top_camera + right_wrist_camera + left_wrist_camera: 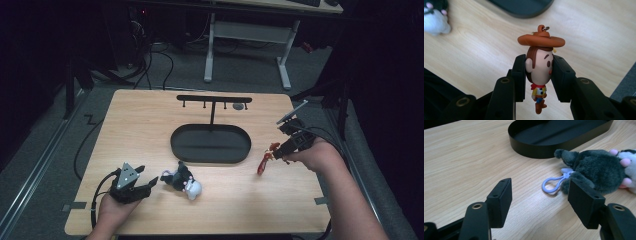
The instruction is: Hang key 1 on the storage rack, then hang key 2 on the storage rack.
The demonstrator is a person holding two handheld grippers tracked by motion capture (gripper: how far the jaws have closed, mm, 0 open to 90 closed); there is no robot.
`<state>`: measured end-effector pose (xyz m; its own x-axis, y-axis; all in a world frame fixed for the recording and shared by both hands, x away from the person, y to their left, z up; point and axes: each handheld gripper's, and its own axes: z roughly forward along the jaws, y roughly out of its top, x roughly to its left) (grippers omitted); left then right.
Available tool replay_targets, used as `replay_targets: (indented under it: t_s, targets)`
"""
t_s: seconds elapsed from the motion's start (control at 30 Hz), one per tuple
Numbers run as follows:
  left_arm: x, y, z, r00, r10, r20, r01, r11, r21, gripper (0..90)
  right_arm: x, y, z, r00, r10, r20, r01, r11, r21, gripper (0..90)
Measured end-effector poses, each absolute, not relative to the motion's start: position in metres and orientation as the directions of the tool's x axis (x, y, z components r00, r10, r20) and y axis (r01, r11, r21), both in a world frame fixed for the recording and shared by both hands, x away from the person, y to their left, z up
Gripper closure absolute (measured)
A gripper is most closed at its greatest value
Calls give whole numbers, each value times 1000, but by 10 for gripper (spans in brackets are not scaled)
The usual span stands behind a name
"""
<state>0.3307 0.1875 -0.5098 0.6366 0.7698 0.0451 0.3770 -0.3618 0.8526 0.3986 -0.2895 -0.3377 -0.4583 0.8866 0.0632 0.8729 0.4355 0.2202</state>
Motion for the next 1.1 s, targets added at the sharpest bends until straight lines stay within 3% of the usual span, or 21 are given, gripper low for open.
replay_targets:
  t_s: [0.4,1.1]
  targets:
    - [332,195,-511,628,778,10,387,-324,863,366,417,-278,-304,-456,889,36,864,433,256,668]
    - [333,192,-513,645,764,7,392,-338,856,366,455,-252,-285,-461,887,9,849,439,295,669]
